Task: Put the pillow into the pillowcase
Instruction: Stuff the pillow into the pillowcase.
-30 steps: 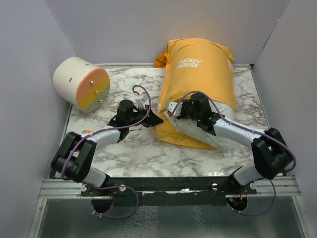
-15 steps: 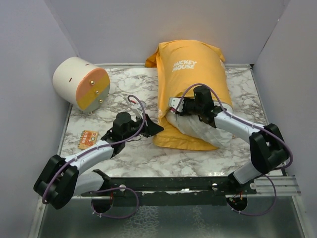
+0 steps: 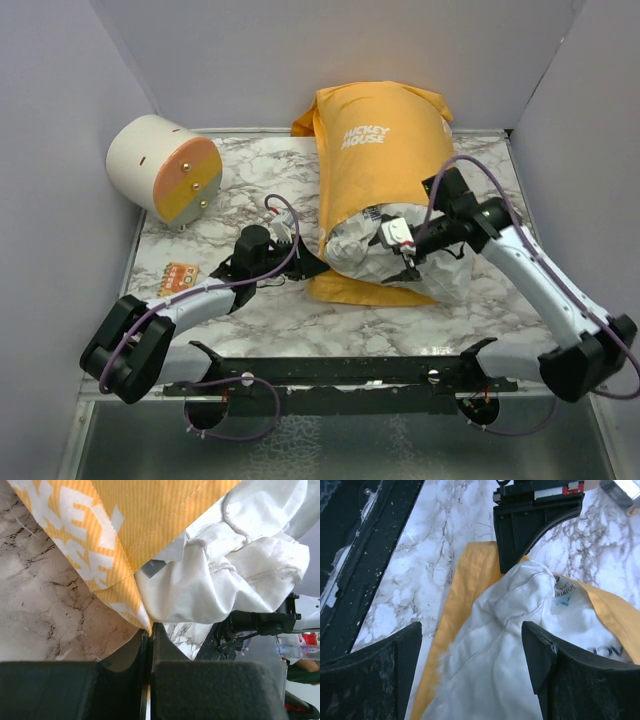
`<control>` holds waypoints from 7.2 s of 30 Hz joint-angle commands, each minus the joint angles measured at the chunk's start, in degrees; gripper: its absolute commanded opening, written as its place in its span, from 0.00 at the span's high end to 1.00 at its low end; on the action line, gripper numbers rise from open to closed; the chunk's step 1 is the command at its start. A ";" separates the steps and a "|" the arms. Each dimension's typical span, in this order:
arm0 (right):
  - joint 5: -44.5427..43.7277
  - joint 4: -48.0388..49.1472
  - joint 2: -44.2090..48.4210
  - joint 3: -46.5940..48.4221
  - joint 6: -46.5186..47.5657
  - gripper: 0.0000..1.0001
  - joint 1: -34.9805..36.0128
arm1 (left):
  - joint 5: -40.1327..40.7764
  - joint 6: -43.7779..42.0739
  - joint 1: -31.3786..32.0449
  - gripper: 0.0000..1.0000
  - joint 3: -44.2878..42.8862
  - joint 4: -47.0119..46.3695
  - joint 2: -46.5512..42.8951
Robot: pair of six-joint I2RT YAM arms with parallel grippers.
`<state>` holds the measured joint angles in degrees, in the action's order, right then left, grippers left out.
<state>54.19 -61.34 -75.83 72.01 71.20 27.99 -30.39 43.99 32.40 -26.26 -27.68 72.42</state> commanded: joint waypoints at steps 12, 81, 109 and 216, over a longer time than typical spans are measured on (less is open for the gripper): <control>-52.36 49.86 4.86 -27.50 -18.06 0.30 -0.41 | -7.39 -0.02 0.12 1.00 -0.94 1.68 -3.71; 15.06 17.30 -25.84 -10.34 -14.37 0.45 -41.17 | 30.11 -87.52 39.22 0.15 -46.99 32.80 24.06; 10.47 16.57 -23.95 -11.11 -19.13 0.46 -41.08 | 54.88 -86.44 28.57 1.00 -52.39 12.81 39.24; 23.44 21.81 13.25 -15.35 -41.76 1.00 -33.88 | 98.35 -77.42 10.08 1.00 -56.85 -57.92 47.28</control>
<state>69.91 -33.98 -67.00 56.18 30.24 -5.63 48.23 -10.85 47.13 -78.35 -50.26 117.80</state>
